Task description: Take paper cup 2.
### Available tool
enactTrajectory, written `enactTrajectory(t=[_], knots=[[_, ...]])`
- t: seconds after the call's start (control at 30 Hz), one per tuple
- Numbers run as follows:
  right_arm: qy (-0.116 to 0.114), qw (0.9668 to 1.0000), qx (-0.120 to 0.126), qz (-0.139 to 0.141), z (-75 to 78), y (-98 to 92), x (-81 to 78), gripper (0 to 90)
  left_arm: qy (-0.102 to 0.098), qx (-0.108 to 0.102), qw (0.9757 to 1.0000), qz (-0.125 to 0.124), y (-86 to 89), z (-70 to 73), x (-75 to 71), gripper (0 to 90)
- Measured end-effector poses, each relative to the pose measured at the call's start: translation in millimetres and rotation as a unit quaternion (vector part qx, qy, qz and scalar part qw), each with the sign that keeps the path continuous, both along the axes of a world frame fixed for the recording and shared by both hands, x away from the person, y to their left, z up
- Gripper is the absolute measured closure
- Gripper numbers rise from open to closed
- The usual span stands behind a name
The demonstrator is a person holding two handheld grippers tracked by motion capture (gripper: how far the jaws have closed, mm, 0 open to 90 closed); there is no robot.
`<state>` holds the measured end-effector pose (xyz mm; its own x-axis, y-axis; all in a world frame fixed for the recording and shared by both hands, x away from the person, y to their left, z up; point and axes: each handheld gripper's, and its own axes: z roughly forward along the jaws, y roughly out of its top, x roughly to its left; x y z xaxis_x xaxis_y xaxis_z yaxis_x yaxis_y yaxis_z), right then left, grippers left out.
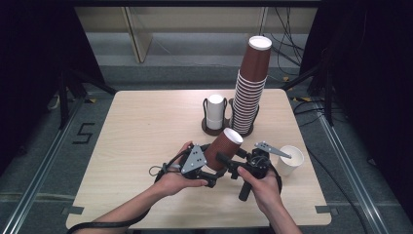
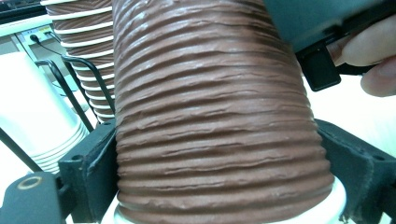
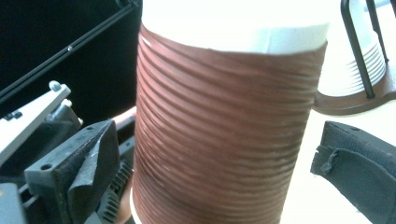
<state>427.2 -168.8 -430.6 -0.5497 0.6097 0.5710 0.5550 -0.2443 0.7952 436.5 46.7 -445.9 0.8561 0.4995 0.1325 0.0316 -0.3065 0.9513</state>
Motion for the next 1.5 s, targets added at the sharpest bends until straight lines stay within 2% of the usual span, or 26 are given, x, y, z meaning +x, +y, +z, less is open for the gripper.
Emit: enactTrajectory(t=[0.03,0.17,0.3,0.37,0.4,0.43,0.47,0.53,0.6,0.63,0.67,0.7,0.97,1.07,1.27,1.4,1.47,1.5], knots=[[0.01,0.9999,0.0,-0.001,0.6,0.8,-1.1,0.4,-0.001,0.003,1.0,-0.001,0.4,0.5,-0.2,10.6],[-0.001,1.0,-0.003,0.008,0.0,-2.3,-1.5,0.4,-0.006,0.01,0.9999,-0.005,1.9,3.4,-1.1,10.6],[0.005,0.9999,-0.009,0.008,3.2,-3.3,-3.7,0.4,-0.005,0.012,0.9999,-0.004,2.5,4.6,-0.3,10.6],[-0.005,0.9999,-0.009,0.013,3.5,-4.8,-4.3,0.4,-0.007,0.015,0.9999,-0.004,3.1,5.0,0.1,10.6],[0.004,0.9999,-0.008,0.014,4.2,-4.7,-5.6,0.4,-0.008,0.014,0.9999,-0.004,3.4,5.0,0.3,10.6],[-0.01,0.9998,-0.011,0.014,3.3,-5.7,-5.0,0.4,-0.008,0.013,0.9999,-0.003,4.0,5.1,0.2,10.6],[-0.008,0.9998,-0.009,0.016,3.9,-6.0,-6.0,0.4,-0.007,0.013,0.9999,-0.001,4.9,5.1,0.0,10.6],[-0.007,0.9996,-0.019,0.019,4.0,-8.0,-6.9,0.4,-0.008,0.016,0.9998,-0.001,7.0,5.2,0.1,10.6],[-0.013,0.9995,-0.012,0.025,3.8,-9.3,-7.8,0.4,-0.007,0.017,0.9998,0.001,10.1,5.2,-0.1,10.6],[-0.012,0.9993,-0.023,0.025,4.0,-10.9,-8.7,0.4,-0.008,0.018,0.9998,0.001,12.0,5.1,0.2,10.6],[-0.011,0.9994,-0.015,0.029,3.4,-11.4,-9.4,0.4,-0.006,0.021,0.9998,0.003,14.4,5.2,0.3,10.6],[-0.013,0.9991,-0.029,0.03,2.2,-12.9,-9.8,0.4,-0.006,0.02,0.9998,0.005,15.9,4.8,0.6,10.6],[-0.025,0.9961,-0.068,0.051,-0.9,-18.8,-9.6,0.4,-0.004,0.028,0.9995,0.011,29.3,6.9,0.2,10.6],[-0.028,0.9938,-0.092,0.056,-1.0,-21.2,-9.5,0.4,-0.003,0.03,0.9995,0.012,32.9,8.0,-0.7,10.6],[-0.039,0.9903,-0.117,0.064,-1.2,-24.4,-9.2,0.5,-0.004,0.033,0.9994,0.014,38.5,9.7,-2.4,10.6],[-0.023,0.9887,-0.125,0.079,-0.8,-24.8,-11.1,0.8,-0.006,0.035,0.9993,0.011,40.5,9.3,-4.1,10.6],[-0.033,0.9867,-0.136,0.083,-1.4,-25.7,-10.1,1.1,-0.005,0.038,0.9992,0.011,41.8,9.9,-4.5,10.7],[-0.03,0.9866,-0.136,0.085,-1.4,-25.7,-10.2,1.3,-0.006,0.039,0.9992,0.01,42.4,10.1,-4.7,10.6]])
